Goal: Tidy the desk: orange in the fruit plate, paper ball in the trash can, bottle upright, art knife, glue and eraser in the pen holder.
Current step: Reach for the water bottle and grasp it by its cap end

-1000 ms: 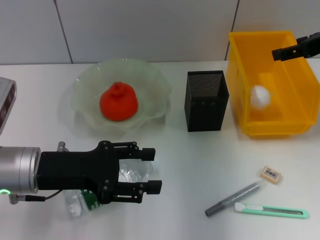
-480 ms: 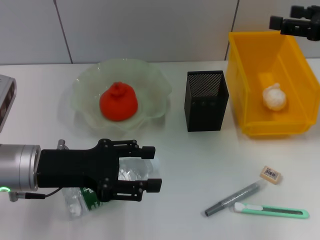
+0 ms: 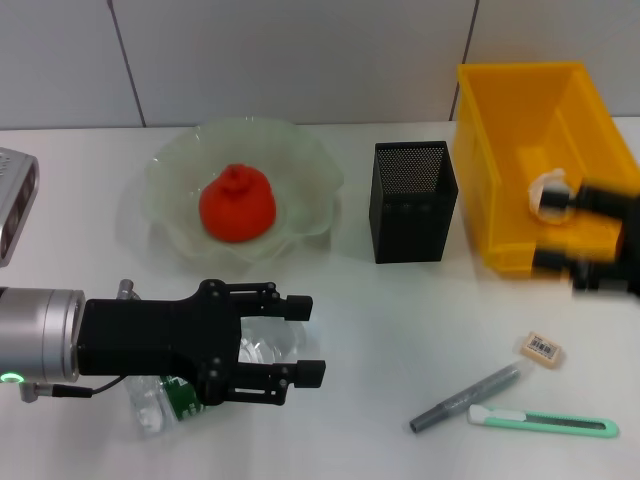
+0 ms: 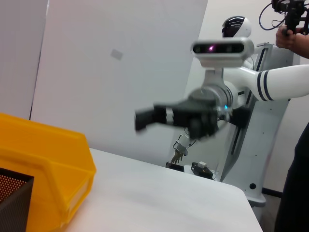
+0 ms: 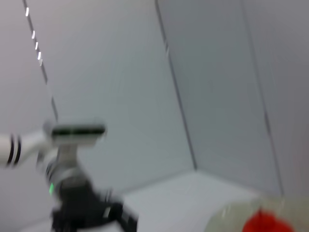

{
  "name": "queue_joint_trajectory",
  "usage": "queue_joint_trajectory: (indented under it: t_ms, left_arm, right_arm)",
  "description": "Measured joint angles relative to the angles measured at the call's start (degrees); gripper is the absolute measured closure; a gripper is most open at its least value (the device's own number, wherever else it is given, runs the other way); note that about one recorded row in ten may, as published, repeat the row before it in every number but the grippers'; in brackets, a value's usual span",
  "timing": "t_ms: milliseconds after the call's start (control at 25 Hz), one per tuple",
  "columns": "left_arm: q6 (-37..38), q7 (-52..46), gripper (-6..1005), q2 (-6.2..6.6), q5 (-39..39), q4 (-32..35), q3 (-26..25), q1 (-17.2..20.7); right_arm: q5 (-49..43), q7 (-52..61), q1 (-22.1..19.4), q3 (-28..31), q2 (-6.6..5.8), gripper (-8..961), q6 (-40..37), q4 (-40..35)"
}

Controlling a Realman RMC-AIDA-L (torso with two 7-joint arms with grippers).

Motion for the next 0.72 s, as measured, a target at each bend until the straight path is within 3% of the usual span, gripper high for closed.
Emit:
queue_joint_trajectory:
  t_ms: [160, 280, 320, 360, 400, 480, 520, 720]
  left_arm:
    - [-0.8, 0.0, 260, 0.06, 0.4, 0.0, 0.1, -0.1]
    - [-2.7, -0.1, 260, 0.13, 2.2, 0.0, 0.1, -0.7]
    - [-3.1, -0.3, 260, 0.14, 2.5, 0.0, 0.1, -0.9]
    - [-3.1, -0.3, 260, 0.14, 2.5, 0.0, 0.1, -0.9]
    - [-3.2, -0.5, 260, 0.17, 2.6, 0.0, 0.1, -1.0]
    - [-3.5, -0.8, 260, 0.22, 2.9, 0.0, 0.0, -1.3]
    - [-3.6, -1.1, 260, 0.23, 3.1, 0.1, -0.2, -1.4]
    - [-3.8, -1.5, 261, 0.15, 3.3, 0.5, 0.1, -1.4]
  right_arm:
    - [-5.9, -1.8, -0.3, 0.0, 0.79, 115, 0.2, 0.3]
    - [-11.0, -3.5, -0.4, 0.1, 2.29, 116, 1.0, -0.3]
    - [-13.1, -4.6, -0.6, 0.1, 3.33, 116, 1.9, -0.9]
    - [-13.1, -4.6, -0.6, 0.1, 3.33, 116, 1.9, -0.9]
    - [-14.0, -5.9, -1.2, 0.0, 4.21, 116, 2.8, -1.9]
    - [-14.3, -6.3, -1.5, 0.0, 4.51, 116, 3.1, -2.5]
    - [-14.6, -6.8, -2.3, 0.0, 5.24, 117, 3.6, -4.2]
    - [-14.7, -6.8, -3.4, 0.1, 5.99, 117, 3.8, -6.4]
